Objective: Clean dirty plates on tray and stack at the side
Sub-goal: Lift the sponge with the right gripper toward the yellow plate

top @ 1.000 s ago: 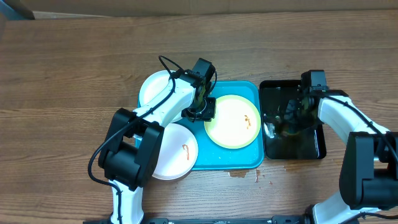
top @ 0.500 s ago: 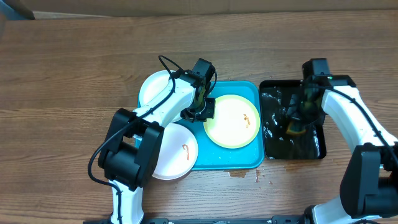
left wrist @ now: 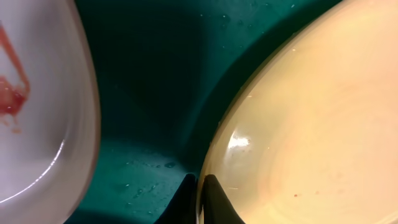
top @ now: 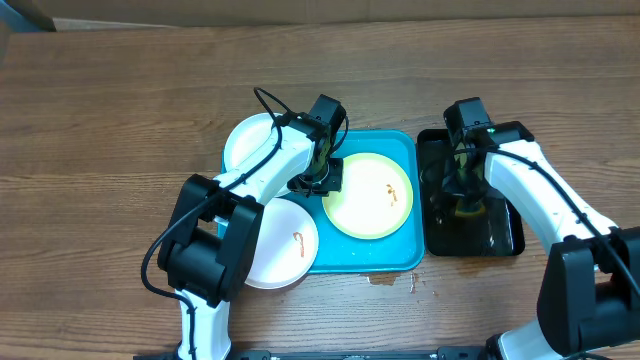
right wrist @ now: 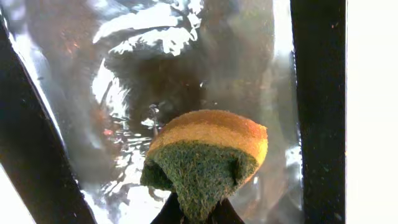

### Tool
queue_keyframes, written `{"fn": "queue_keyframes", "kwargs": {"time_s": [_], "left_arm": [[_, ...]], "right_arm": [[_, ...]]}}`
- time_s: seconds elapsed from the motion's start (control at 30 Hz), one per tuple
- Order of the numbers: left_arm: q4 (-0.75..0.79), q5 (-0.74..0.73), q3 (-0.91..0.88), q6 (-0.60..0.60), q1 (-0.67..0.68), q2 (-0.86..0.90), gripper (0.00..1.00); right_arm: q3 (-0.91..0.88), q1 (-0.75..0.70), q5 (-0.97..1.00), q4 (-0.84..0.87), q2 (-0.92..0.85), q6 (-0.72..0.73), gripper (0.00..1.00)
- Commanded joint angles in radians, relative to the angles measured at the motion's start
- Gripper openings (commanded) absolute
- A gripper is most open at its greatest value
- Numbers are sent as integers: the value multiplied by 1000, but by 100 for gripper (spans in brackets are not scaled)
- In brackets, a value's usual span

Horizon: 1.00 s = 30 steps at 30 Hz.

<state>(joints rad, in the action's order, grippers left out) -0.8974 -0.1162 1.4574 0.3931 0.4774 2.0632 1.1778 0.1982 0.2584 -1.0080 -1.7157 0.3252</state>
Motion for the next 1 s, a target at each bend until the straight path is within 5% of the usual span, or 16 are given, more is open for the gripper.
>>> {"fn": "queue_keyframes", "kwargs": {"time_s": [0.0, 0.17, 0.2, 0.27, 0.37, 0.63, 0.97], "left_arm": [[1, 71, -8, 23, -7, 9, 9], [8, 60, -8, 23, -6, 9, 24], [11, 56, -8, 23, -6, 9, 35], [12, 56, -8, 23, -6, 9, 37], [12, 56, -8, 23, -6, 9, 29], [16, 45, -8, 23, -6, 9, 6], [16, 49, -8, 78, -8, 9, 4]], "right_arm": [[19, 10, 2, 15, 23, -21, 4], [19, 10, 2, 24, 23, -14, 4], [19, 10, -29, 45, 23, 4, 4], [19, 17, -79, 68, 23, -84, 4], [20, 19, 72, 26, 23, -16, 4], [20, 14, -85, 75, 23, -47, 4], [135, 51, -324, 86, 23, -113, 4]]}}
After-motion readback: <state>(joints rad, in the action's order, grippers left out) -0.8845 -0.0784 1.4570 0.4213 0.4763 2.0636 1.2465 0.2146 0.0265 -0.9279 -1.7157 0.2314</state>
